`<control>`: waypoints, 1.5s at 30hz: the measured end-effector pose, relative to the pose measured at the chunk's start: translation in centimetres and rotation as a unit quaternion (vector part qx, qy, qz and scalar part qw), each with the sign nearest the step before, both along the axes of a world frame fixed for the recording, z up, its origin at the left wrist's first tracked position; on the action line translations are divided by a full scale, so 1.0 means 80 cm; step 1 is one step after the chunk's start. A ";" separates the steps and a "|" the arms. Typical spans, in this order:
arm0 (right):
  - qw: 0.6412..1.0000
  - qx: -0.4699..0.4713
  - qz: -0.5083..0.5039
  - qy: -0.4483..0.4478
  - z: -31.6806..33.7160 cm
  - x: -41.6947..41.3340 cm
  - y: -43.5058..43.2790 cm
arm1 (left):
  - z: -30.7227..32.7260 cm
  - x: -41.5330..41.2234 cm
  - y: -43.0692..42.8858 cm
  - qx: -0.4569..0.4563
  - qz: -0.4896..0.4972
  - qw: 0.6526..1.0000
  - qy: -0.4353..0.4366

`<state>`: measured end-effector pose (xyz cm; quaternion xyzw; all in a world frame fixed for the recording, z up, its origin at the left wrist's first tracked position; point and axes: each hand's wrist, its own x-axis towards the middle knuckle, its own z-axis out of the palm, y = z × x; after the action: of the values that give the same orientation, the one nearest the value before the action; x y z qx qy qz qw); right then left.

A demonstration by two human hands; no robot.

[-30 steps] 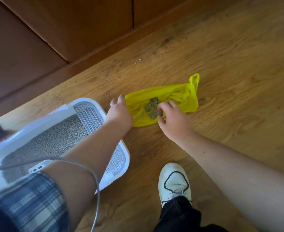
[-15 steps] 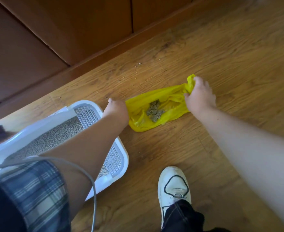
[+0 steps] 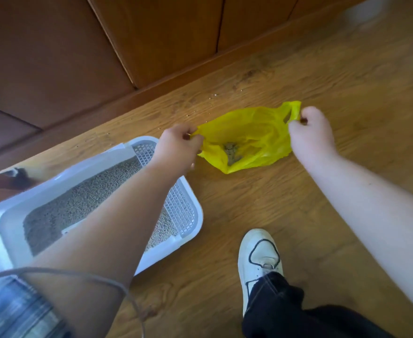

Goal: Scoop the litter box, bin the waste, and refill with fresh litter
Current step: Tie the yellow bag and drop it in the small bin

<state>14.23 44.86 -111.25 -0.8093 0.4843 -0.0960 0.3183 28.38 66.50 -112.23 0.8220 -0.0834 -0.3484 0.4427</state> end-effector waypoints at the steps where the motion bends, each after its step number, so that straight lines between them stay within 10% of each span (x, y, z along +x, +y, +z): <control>1: 1.000 0.017 0.003 -0.011 0.022 -0.001 0.005 | 0.014 0.001 0.007 -0.018 0.004 1.000 0.002; 16: 0.921 0.300 0.002 -0.249 0.405 0.046 0.217 | 0.294 0.000 0.202 -0.358 0.158 0.920 0.029; 22: 0.839 0.477 0.036 -0.260 0.302 0.048 0.297 | 0.223 -0.014 0.267 -0.209 0.174 0.959 -0.080; 34: 0.913 0.338 0.191 -0.123 0.239 0.129 0.381 | 0.216 -0.021 0.391 -0.124 0.268 0.950 -0.106; 39: 0.911 0.184 0.360 0.076 0.219 0.126 0.398 | 0.219 -0.030 0.418 -0.086 0.296 0.950 -0.054; 45: 0.904 0.303 0.303 -0.007 0.231 0.138 0.405 | 0.213 -0.032 0.443 -0.021 0.276 0.957 -0.081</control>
<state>25.30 77.23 -92.78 -0.7810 0.2195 0.1500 0.5652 25.78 101.97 -95.19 0.8286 0.1042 -0.1431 0.5311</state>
